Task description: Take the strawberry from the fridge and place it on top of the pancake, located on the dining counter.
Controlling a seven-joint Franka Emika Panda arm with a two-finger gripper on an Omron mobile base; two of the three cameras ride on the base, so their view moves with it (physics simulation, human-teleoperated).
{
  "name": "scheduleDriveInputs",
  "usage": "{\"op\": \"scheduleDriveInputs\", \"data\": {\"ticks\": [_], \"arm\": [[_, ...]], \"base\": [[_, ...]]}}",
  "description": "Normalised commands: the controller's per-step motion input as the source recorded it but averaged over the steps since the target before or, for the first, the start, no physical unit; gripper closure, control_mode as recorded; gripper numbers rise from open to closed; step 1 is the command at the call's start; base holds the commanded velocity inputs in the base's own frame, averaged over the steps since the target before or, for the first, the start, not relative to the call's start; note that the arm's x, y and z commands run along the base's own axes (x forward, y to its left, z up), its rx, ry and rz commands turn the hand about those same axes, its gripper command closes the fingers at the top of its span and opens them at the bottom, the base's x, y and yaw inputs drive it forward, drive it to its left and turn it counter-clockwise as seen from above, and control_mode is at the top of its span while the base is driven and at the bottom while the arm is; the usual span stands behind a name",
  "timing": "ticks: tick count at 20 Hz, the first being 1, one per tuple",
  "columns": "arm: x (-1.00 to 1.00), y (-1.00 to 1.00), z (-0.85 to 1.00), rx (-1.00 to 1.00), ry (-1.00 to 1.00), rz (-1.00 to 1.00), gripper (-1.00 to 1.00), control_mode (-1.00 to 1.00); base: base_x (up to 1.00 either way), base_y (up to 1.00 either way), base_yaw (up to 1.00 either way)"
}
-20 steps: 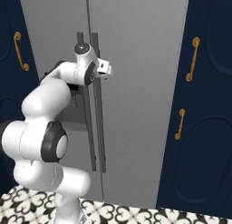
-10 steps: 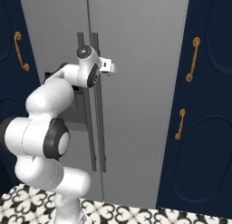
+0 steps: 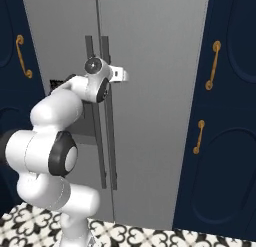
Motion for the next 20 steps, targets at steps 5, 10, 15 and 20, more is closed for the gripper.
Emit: {"op": "scheduleDriveInputs", "data": {"ticks": [5, 10, 15, 20], "arm": [[-0.28, -0.42, -0.15, 0.06, 0.04, -0.03, 1.00, -1.00], [-0.83, -0.74, -0.28, 0.08, 0.00, -0.04, 1.00, -1.00], [-1.00, -0.95, -0.14, 0.09, 0.00, -0.05, 1.00, -1.00], [-0.94, -1.00, -0.06, 0.09, 0.02, -0.05, 1.00, -1.00]], "base": [[0.00, 0.00, 0.00], [0.00, 0.00, 0.00], [0.00, 0.00, 0.00], [0.00, 0.00, 0.00]]}}
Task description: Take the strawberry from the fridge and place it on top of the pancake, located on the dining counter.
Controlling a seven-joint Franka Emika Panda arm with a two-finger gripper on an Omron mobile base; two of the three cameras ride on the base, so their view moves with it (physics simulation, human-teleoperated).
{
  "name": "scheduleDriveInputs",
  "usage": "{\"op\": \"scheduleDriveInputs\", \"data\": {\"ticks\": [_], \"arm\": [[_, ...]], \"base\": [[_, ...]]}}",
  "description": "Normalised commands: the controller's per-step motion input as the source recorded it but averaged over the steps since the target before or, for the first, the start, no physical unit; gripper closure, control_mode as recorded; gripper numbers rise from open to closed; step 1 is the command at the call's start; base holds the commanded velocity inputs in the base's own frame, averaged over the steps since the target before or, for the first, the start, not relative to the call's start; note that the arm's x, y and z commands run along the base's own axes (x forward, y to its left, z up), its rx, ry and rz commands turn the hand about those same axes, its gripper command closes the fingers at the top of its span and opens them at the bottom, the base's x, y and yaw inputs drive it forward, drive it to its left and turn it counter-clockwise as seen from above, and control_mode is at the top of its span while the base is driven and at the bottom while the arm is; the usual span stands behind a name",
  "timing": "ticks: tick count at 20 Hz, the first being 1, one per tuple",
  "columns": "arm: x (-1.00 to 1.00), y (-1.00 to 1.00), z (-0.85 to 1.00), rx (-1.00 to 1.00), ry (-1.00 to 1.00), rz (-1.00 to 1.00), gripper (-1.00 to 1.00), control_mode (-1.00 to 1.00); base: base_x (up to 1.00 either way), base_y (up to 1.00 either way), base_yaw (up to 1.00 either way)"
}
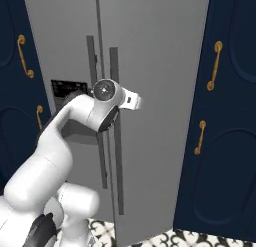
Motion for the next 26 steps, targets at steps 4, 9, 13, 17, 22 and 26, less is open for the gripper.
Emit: {"op": "scheduleDriveInputs", "data": {"ticks": [4, 9, 13, 17, 22, 26], "arm": [[-0.59, -1.00, 0.00, 0.09, 0.06, -0.02, 1.00, -1.00], [-0.50, -1.00, 0.00, 0.13, 0.01, -0.08, 1.00, -1.00], [-0.51, -1.00, 0.01, 0.15, 0.04, -0.08, 1.00, -1.00], [-0.57, -1.00, 0.00, 0.15, 0.04, -0.11, 1.00, -1.00], [-0.69, -0.62, 0.01, 0.07, 0.03, -0.12, -1.00, -1.00], [-0.71, 0.82, 0.18, -0.30, 0.01, 0.04, -1.00, -1.00]], "base": [[0.00, 0.00, 0.00], [0.00, 0.00, 0.00], [0.00, 0.00, 0.00], [0.00, 0.00, 0.00], [0.00, 0.00, 0.00], [0.00, 0.00, 0.00]]}}
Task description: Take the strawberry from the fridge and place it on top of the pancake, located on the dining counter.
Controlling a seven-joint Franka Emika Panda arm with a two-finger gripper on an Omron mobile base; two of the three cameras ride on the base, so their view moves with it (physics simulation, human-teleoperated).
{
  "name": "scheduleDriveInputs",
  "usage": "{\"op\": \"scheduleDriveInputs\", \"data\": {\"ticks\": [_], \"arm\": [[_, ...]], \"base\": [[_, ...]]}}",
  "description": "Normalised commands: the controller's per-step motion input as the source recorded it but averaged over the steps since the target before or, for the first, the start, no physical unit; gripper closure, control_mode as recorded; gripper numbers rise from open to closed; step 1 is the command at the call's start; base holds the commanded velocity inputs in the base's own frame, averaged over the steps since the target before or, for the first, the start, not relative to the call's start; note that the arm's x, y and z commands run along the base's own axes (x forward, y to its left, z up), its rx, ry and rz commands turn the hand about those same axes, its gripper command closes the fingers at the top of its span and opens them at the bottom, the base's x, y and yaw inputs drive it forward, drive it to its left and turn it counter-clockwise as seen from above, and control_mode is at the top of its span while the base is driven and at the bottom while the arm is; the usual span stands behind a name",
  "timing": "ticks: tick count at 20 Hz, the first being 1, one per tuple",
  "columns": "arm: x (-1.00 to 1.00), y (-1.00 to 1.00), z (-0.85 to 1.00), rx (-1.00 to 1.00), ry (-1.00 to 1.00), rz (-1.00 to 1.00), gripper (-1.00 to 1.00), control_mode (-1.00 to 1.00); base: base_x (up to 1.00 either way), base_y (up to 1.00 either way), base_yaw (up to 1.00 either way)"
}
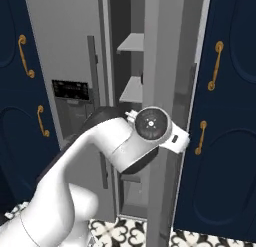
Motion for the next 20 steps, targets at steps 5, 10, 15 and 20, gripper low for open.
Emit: {"op": "scheduleDriveInputs", "data": {"ticks": [5, 10, 15, 20], "arm": [[0.04, 0.86, 0.35, -0.46, 0.30, 0.04, -1.00, -1.00], [0.67, 0.55, 0.12, -0.67, 0.36, -0.03, -1.00, -1.00], [0.77, 0.23, 0.43, -0.73, 0.38, 0.06, -1.00, -1.00], [0.65, -0.29, -0.01, -0.39, 0.34, 0.00, -1.00, -1.00]], "base": [[0.00, 0.00, 0.00], [0.00, 0.00, 0.00], [0.00, 0.00, 0.00], [0.00, 0.00, 0.00]]}}
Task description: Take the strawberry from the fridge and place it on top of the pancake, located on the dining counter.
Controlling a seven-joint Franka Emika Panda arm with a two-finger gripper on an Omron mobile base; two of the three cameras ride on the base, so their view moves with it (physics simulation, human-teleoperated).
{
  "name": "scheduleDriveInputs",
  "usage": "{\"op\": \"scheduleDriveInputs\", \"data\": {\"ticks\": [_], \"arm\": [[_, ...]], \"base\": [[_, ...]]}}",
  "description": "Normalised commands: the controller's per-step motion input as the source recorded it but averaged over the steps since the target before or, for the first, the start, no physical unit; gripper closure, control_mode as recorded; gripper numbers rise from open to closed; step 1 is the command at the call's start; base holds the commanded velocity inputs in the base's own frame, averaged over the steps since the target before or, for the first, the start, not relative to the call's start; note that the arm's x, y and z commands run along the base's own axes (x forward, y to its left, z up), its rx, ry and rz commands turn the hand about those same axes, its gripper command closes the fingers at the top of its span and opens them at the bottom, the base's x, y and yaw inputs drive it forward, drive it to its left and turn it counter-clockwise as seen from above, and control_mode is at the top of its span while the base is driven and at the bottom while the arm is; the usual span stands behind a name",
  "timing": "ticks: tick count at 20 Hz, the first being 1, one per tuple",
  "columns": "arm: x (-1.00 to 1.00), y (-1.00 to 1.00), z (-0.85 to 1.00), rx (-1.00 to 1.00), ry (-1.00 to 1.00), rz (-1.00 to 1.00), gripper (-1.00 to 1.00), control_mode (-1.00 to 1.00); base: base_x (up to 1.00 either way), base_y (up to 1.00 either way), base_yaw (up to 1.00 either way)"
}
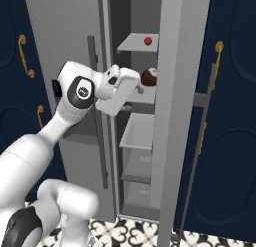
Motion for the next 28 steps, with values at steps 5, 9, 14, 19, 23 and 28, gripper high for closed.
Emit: {"op": "scheduleDriveInputs", "data": {"ticks": [5, 9, 14, 19, 23, 28], "arm": [[0.47, -0.84, -0.03, -0.11, 0.26, -0.01, -1.00, -1.00], [0.26, -0.80, -0.11, -0.09, 0.22, -0.04, -1.00, -1.00], [0.07, -0.36, -0.14, -0.08, 0.08, -0.01, -1.00, -1.00], [-0.32, 0.60, 0.24, 0.02, 0.03, 0.03, -1.00, -1.00], [-0.85, 0.93, 0.00, 0.31, 0.01, -0.03, -1.00, -1.00], [-1.00, 0.61, -0.35, 0.65, 0.00, -0.01, -1.00, -1.00]], "base": [[0.00, 0.00, 0.00], [0.00, 0.00, 0.00], [0.00, 0.00, 0.00], [0.00, 0.00, 0.00], [0.00, 0.00, 0.00], [0.00, 0.00, 0.00]]}}
